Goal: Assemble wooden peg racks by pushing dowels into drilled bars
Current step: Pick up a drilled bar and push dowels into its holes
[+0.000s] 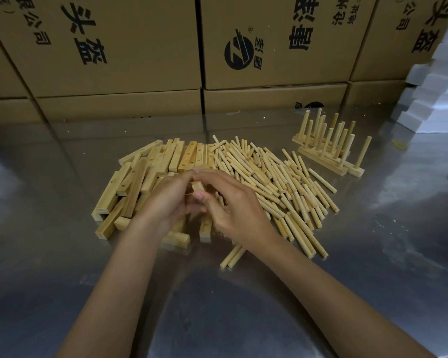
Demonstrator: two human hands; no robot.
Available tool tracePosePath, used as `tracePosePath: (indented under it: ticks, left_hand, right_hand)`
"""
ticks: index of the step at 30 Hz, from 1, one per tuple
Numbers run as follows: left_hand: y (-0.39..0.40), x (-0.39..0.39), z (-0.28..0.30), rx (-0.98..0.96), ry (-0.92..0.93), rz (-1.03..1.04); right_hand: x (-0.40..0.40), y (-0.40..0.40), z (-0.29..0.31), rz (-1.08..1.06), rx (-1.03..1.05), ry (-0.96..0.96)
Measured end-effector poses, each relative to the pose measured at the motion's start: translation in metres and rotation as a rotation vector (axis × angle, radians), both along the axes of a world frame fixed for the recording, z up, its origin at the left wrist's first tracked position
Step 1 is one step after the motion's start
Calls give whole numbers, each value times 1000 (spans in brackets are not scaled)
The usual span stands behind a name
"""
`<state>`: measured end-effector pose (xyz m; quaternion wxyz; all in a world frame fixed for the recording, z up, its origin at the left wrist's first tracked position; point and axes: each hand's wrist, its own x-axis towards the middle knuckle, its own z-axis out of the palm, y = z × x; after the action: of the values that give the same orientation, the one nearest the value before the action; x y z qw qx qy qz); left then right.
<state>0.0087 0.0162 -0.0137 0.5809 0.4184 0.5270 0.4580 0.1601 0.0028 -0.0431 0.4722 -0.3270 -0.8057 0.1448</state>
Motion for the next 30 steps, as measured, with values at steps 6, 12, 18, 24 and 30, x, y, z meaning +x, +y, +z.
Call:
tracePosePath:
  ticks: [6, 12, 18, 24, 30]
  left_hand:
    - [4, -12, -2, -57, -340, -27]
    - [6, -15, -6, 10, -237, 37]
    - [8, -14, -7, 42, -219, -10]
    - [6, -8, -10, 49, -253, -49]
    - [7, -4, -13, 77, -320, -87]
  right_hand:
    - [7, 2, 8, 29, -22, -67]
    - [57, 27, 15, -501, -222, -171]
    - [66, 34, 3, -478, -511, -498]
    - [58, 32, -1, -506, -479, -588]
    - [59, 30, 1, -591, -403, -386]
